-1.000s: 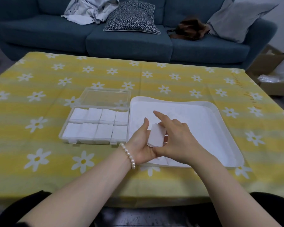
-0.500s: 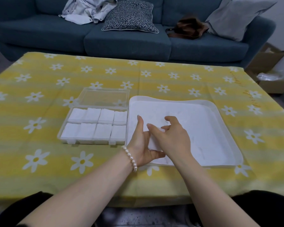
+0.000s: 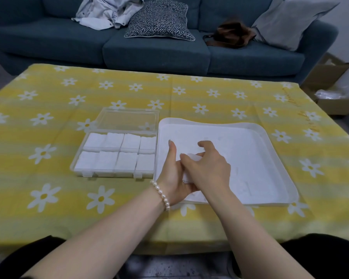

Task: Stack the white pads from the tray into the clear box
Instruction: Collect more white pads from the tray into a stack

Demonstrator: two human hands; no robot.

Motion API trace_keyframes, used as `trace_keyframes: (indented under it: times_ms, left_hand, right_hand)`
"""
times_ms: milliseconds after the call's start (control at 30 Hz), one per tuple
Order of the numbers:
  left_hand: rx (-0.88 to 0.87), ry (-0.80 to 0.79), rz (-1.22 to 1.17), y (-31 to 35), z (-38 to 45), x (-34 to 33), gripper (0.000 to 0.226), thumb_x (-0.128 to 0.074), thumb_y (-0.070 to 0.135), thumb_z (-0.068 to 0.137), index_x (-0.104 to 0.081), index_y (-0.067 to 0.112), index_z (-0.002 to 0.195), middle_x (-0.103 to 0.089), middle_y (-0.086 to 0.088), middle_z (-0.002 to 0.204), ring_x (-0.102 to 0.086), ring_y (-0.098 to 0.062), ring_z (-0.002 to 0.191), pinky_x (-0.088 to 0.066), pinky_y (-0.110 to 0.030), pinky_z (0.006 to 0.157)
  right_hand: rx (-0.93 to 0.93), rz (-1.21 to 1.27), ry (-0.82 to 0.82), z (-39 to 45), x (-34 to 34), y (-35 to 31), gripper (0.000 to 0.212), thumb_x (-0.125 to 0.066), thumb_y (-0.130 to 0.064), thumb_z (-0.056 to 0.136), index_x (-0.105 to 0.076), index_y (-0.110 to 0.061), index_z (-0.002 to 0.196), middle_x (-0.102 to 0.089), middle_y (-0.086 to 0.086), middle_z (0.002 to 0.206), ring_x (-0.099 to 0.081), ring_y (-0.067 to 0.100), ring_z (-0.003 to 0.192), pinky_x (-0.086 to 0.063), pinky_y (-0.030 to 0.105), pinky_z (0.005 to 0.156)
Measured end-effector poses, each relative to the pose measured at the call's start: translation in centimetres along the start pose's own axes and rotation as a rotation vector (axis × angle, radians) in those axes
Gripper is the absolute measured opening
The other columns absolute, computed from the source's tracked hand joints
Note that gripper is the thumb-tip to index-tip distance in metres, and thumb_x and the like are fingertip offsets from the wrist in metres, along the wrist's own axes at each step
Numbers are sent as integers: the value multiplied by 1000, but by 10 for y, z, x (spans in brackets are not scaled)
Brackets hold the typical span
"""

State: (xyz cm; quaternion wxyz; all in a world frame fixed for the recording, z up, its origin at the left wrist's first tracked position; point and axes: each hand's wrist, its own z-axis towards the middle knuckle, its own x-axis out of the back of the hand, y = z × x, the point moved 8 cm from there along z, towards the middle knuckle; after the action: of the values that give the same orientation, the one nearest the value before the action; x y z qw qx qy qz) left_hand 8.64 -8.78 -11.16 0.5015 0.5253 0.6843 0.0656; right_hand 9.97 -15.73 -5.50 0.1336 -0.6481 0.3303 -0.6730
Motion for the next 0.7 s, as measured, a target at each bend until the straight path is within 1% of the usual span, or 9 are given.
trace_keyframes:
  times_ms: [100,200,267,300,367,433,500,567,700]
  left_hand:
    - [-2,6,-5,-1,1,1,88,-10,78,83,-68,14,101,-74,-5,92,-72,-19,81,-51,-33,78]
    - [6,9,-26,-1,1,2,91,-13,80,82,-74,14,94,-72,-7,100,-70,-22,90,-50,-36,82]
    - [20,-18,-51,1,1,2,98,-12,83,79,-78,11,88,-69,-11,109,-66,-27,99,-49,-40,85]
    - [33,-36,-68,2,1,3,101,-12,84,78,-78,9,88,-67,-12,109,-64,-28,99,-47,-41,83]
    - [75,-84,-78,3,2,4,104,-13,85,77,-76,5,94,-60,-12,101,-60,-28,91,-43,-38,76]
    - [105,-119,-55,3,3,2,98,-15,80,82,-74,4,96,-60,-12,93,-61,-27,80,-41,-37,71]
    - [115,-120,-4,2,3,1,85,-17,70,89,-71,5,94,-63,-12,86,-63,-26,72,-41,-35,66]
    - [121,-103,29,-1,3,2,73,-19,63,93,-67,7,96,-62,-10,84,-61,-25,73,-40,-34,64]
    - [132,-111,-17,-2,4,5,63,-25,55,97,-66,7,103,-61,-11,95,-56,-26,87,-40,-35,73]
  right_hand:
    - [26,2,4,1,-2,-1,50,-57,-42,81,-46,-25,126,-65,-3,112,-57,22,109,-36,37,98]
    - [123,80,4,1,-2,-6,55,-61,-50,80,-48,-26,128,-61,-5,120,-53,18,116,-37,39,101]
    - [233,235,-77,-1,2,-9,66,-68,-48,76,-44,-28,134,-51,-9,134,-43,12,126,-37,35,103]
    - [292,266,-158,-3,4,-10,74,-72,-45,72,-40,-30,137,-44,-11,138,-38,9,128,-37,31,102]
    - [385,127,-308,-5,2,-8,92,-80,-40,64,-32,-31,142,-38,-12,141,-35,8,128,-39,31,101]
    - [503,-137,-309,-5,1,-5,98,-80,-44,61,-30,-26,143,-38,-8,141,-34,12,129,-38,37,103]
    - [588,-300,-263,-6,-1,-7,94,-76,-49,63,-32,-24,142,-40,-7,140,-32,14,132,-28,34,108]
    - [619,-362,-251,-8,-3,-9,89,-74,-51,65,-35,-22,139,-41,-7,138,-32,14,132,-22,31,109]
    - [597,-406,-261,-8,-5,-11,74,-69,-53,67,-42,-23,129,-49,-9,121,-39,14,120,-25,35,106]
